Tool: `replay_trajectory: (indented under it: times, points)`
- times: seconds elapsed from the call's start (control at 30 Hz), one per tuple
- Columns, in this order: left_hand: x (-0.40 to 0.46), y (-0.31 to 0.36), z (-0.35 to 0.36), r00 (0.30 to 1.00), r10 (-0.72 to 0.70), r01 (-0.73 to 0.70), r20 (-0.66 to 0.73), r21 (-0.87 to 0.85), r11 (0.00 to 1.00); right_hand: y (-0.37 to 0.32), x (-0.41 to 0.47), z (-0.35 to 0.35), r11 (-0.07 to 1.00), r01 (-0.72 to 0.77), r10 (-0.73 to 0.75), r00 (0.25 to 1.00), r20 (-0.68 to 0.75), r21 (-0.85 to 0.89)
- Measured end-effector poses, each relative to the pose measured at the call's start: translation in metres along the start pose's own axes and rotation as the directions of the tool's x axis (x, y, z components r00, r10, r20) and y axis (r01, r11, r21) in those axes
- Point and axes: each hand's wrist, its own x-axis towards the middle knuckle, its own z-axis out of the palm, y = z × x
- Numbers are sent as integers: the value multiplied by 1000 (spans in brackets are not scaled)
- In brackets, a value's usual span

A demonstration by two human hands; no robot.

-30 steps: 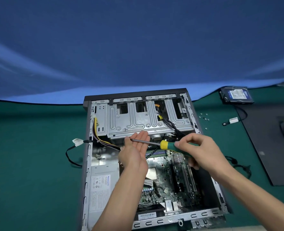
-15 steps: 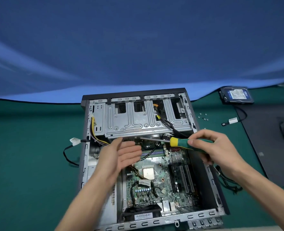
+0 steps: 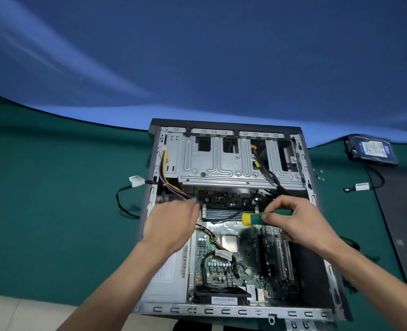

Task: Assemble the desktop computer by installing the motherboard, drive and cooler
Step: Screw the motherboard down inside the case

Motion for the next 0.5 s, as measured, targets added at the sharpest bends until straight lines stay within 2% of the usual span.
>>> replay_trajectory:
  times: [0.1,0.23,0.5]
  points:
    - [-1,0,2,1000,13,-13,-28,22,1000,-1,8,13,996,18,-19,1000,-7,-84]
    - [-2,1,2,994,-58,59,-95,5,998,-3,13,26,982,35,-37,999,-8,-184]
    - [1,1,1,994,-108,108,-26,-9,994,-10,15,35,931,75,-86,996,-14,-356]
